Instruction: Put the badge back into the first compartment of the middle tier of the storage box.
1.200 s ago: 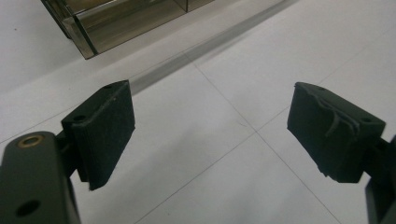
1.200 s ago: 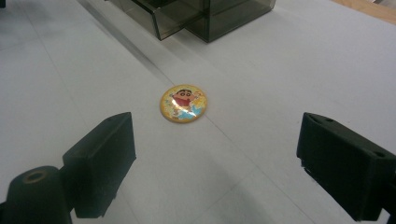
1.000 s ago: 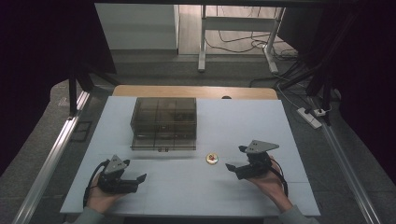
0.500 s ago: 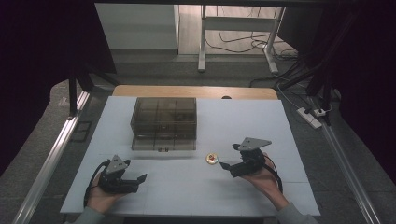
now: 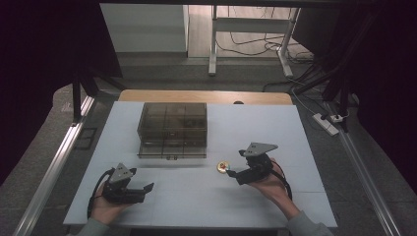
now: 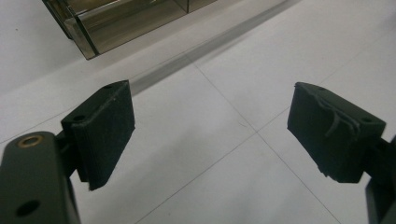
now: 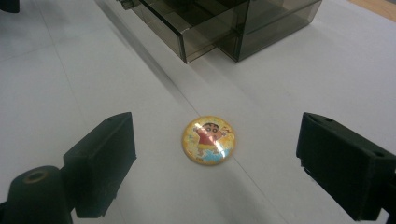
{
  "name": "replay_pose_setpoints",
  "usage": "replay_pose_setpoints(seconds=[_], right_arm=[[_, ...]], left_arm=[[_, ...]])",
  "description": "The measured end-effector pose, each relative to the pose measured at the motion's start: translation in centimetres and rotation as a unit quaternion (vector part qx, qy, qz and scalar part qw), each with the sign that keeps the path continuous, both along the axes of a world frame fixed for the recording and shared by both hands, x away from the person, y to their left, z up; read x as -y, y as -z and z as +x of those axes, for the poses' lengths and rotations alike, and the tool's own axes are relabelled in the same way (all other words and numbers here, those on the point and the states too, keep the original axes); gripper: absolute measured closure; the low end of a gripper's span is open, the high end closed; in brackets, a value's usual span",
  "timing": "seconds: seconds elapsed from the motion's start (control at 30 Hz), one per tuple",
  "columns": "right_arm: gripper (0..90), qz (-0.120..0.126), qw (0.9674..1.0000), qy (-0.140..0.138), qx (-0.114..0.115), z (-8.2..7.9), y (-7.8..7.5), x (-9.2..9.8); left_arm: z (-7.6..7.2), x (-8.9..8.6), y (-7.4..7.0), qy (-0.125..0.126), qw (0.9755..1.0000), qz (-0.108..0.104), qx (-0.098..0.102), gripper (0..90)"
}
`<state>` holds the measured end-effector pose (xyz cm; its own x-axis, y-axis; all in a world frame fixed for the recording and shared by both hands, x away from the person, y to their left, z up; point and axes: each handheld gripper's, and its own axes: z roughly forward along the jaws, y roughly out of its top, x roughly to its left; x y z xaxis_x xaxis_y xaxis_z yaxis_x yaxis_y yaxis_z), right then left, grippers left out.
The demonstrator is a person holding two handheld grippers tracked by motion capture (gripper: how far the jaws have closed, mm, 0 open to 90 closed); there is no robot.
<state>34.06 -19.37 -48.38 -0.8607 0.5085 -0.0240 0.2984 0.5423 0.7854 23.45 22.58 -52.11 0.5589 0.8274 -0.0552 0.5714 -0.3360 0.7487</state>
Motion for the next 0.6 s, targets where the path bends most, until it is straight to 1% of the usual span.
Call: replay_pose_setpoints(seconds=[0.07, 0.13, 0.17, 0.2, 0.23, 0.4, 0.53, 0.6], right_arm=[[11.5, -0.001, 1.0000, -0.002, -0.002, 0.1, 0.0, -0.4], [11.7, -0.008, 0.9999, -0.004, -0.006, 0.4, 0.0, -1.1], [11.7, -0.008, 0.9999, -0.004, -0.006, 0.4, 0.0, -1.1], [11.7, -0.013, 0.9999, -0.005, -0.007, 0.5, 0.1, -1.3], [11.7, -0.021, 0.9997, -0.007, -0.013, 0.7, 0.2, -1.8], [11.7, -0.031, 0.9992, -0.012, -0.023, 1.1, 0.4, -2.4], [11.8, -0.048, 0.9984, -0.010, -0.029, 1.4, 0.6, -2.9], [12.1, -0.054, 0.9979, -0.009, -0.035, 1.6, 0.8, -3.2]], left_arm=[[0.0, 0.0, 0.0, 0.001, 1.0000, 0.001, 0.000, 15.0], [0.0, 0.0, 0.0, 0.001, 1.0000, 0.001, 0.000, 15.0], [0.0, 0.0, 0.0, 0.001, 1.0000, 0.001, 0.000, 15.0], [0.0, 0.0, 0.0, 0.001, 1.0000, 0.001, 0.000, 15.0], [0.0, 0.0, 0.0, 0.001, 1.0000, 0.001, 0.000, 15.0], [0.0, 0.0, 0.1, 0.003, 1.0000, 0.006, 0.000, 15.0], [0.0, 0.1, 0.1, 0.003, 1.0000, 0.007, 0.000, 15.0], [0.0, 0.2, 0.1, 0.004, 1.0000, 0.008, 0.000, 15.0]])
